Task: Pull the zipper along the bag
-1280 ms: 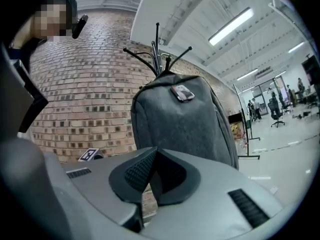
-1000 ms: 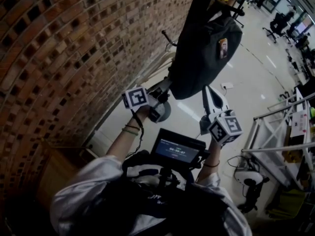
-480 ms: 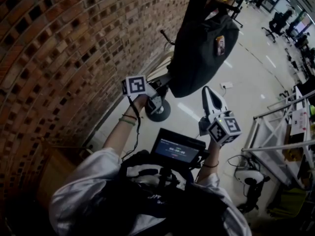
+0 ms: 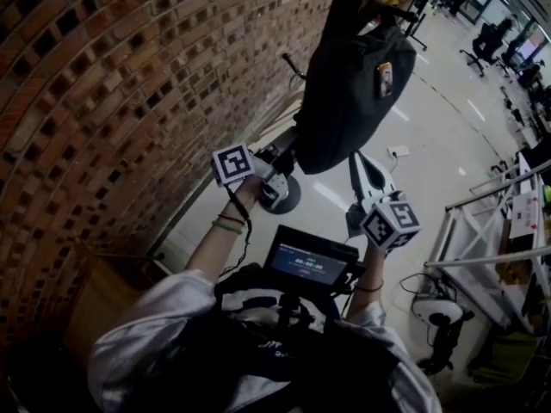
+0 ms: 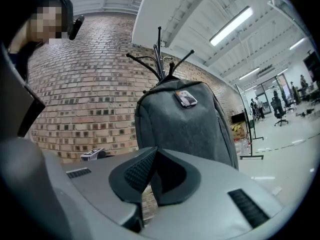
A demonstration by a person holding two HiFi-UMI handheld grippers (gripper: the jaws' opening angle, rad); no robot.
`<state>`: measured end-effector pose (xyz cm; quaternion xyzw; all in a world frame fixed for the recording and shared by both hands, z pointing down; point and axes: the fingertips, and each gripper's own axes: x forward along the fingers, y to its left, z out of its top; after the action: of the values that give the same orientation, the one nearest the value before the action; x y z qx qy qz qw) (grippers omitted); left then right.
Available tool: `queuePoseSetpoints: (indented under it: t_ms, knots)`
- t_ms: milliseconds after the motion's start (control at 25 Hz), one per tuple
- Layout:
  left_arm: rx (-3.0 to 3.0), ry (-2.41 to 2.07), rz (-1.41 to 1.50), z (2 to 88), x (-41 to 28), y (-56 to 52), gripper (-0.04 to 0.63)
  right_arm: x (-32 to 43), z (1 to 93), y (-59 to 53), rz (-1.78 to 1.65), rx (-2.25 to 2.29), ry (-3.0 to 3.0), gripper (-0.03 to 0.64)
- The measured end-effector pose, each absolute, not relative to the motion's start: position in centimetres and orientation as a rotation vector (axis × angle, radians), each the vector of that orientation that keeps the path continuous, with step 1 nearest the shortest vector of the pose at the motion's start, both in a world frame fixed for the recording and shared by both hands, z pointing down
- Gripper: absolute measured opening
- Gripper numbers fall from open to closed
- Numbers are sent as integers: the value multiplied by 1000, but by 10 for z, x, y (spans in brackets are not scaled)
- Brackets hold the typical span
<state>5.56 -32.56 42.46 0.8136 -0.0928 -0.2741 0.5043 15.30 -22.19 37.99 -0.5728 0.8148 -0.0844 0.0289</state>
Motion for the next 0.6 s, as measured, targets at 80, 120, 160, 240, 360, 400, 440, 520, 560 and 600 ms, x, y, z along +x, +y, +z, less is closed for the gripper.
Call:
queuePoseSetpoints:
  t_ms: [80, 120, 160, 240, 360, 400, 440, 520, 560, 600]
  knots:
    - [1992, -244, -658, 421, 53, -325, 14, 150, 378, -224, -252, -1763, 2530, 2]
    - [1997, -256, -657, 420, 52, -325, 14, 148, 376, -225, -231, -1762, 2547, 2]
    - [1998, -268, -657, 419, 51, -325, 14, 145, 372, -226, -196, -1760, 2569, 2]
    - [1995, -298, -656, 419, 49, -325, 14, 143, 363, -230, -96, -1762, 2612, 2]
    - [1960, -313, -686, 414, 47, -325, 14, 139, 337, -236, 43, -1781, 2672, 2]
    - [1960, -315, -697, 412, 46, -325, 14, 137, 327, -238, 80, -1775, 2683, 2]
    - [1974, -324, -699, 410, 46, -325, 14, 136, 317, -239, 110, -1766, 2690, 2]
    - [1997, -347, -696, 407, 47, -325, 15, 137, 296, -242, 176, -1746, 2690, 3]
    - [1988, -352, -701, 406, 46, -325, 15, 137, 287, -244, 210, -1740, 2692, 3]
    - [1972, -354, -712, 406, 46, -325, 14, 137, 278, -246, 246, -1734, 2695, 6]
